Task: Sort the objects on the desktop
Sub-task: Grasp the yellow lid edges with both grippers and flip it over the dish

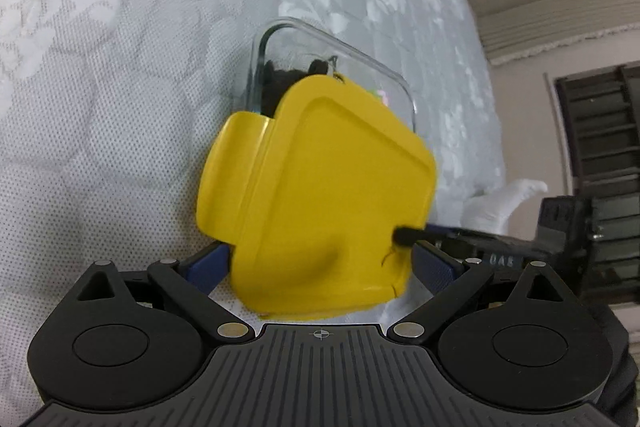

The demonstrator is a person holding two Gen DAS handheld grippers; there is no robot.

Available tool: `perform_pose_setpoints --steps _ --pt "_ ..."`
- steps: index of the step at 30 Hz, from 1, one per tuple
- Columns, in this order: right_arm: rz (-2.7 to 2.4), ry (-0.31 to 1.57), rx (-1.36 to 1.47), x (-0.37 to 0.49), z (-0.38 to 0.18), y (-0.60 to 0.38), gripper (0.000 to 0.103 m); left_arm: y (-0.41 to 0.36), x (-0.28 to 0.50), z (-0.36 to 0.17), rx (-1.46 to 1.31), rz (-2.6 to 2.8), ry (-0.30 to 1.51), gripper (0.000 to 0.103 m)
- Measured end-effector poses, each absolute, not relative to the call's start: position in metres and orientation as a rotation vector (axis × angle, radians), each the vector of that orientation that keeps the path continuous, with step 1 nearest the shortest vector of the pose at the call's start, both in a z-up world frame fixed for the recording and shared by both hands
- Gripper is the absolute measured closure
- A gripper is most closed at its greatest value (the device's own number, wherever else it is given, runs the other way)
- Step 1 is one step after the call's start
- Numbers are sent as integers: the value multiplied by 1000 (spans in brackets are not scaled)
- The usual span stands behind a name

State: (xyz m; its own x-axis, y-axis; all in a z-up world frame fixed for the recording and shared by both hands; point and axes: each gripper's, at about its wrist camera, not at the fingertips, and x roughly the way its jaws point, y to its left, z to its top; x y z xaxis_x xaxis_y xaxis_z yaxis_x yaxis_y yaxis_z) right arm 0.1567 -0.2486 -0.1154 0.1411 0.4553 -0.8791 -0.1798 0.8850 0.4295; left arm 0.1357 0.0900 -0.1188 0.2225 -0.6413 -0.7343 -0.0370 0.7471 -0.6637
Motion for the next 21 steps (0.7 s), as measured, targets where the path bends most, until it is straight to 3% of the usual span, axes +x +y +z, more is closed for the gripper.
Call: perform_pose_setpoints --steps 10,14,21 --pt "437 1180 212 155 -79 -246 37 95 136 -85 -616 -491 1163 4" --pt "406 1048 45 158 -73 -227 49 91 144 -87 -618 -465 1137 4" --pt "435 973 -100 150 -73 -197 48 80 150 -88 -584 -440 1171 4"
